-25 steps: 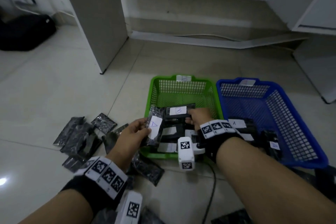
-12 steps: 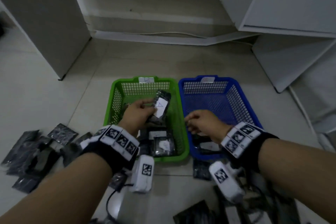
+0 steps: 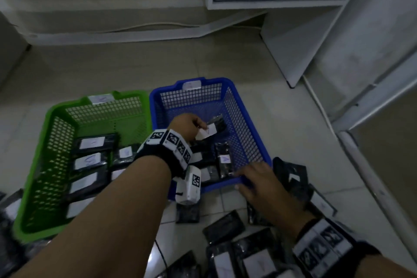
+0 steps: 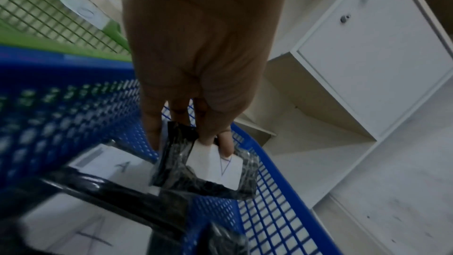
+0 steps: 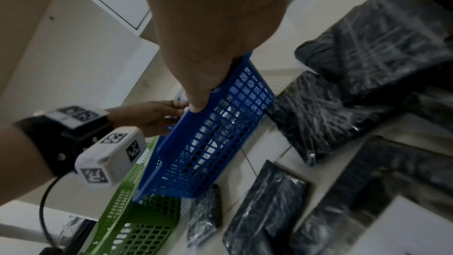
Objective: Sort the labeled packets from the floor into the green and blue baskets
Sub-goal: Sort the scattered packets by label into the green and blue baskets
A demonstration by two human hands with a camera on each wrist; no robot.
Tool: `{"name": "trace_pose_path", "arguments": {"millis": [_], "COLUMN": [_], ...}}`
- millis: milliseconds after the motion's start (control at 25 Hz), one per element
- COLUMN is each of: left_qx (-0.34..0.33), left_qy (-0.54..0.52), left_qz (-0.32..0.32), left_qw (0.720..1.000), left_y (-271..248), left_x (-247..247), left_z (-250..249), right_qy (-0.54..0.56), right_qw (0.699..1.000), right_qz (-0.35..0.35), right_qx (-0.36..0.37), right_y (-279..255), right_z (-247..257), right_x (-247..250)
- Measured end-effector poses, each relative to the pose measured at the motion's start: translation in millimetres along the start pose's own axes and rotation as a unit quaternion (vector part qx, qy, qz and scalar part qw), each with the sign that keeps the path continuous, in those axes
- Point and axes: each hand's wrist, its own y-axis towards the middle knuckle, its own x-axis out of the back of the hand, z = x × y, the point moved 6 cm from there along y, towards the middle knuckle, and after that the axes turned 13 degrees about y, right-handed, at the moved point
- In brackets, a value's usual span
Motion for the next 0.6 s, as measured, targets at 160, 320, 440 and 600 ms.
{"name": "trace_pose_path", "arguments": {"millis": [160, 320, 440, 600], "left_qx": [-0.027, -0.07, -0.093, -0.109], "left_qy": [0.106, 0.294, 0.313, 0.132], "left_qz": [0.035, 0.082, 0.108, 0.042], "left_qw": [0.993, 0.95, 0.939, 0.984], "left_y": [33, 59, 45, -23], "left_x": [-25, -37, -42, -22], "left_z": [-36, -41, -37, -53], "right_qy": [0.034, 0.058, 0.061, 0.042], "right_qw": [0.998, 0.996, 0.996, 0.997], "right_qz": [-0.042, -0.051, -0.048, -0.036], "right_qx": [0.031, 0.035, 0.044, 0.051], "right_y": [-3, -4, -5, -9], "right_z": [-5, -9, -10, -6], "right_x": [-7, -9, -9, -5]}}
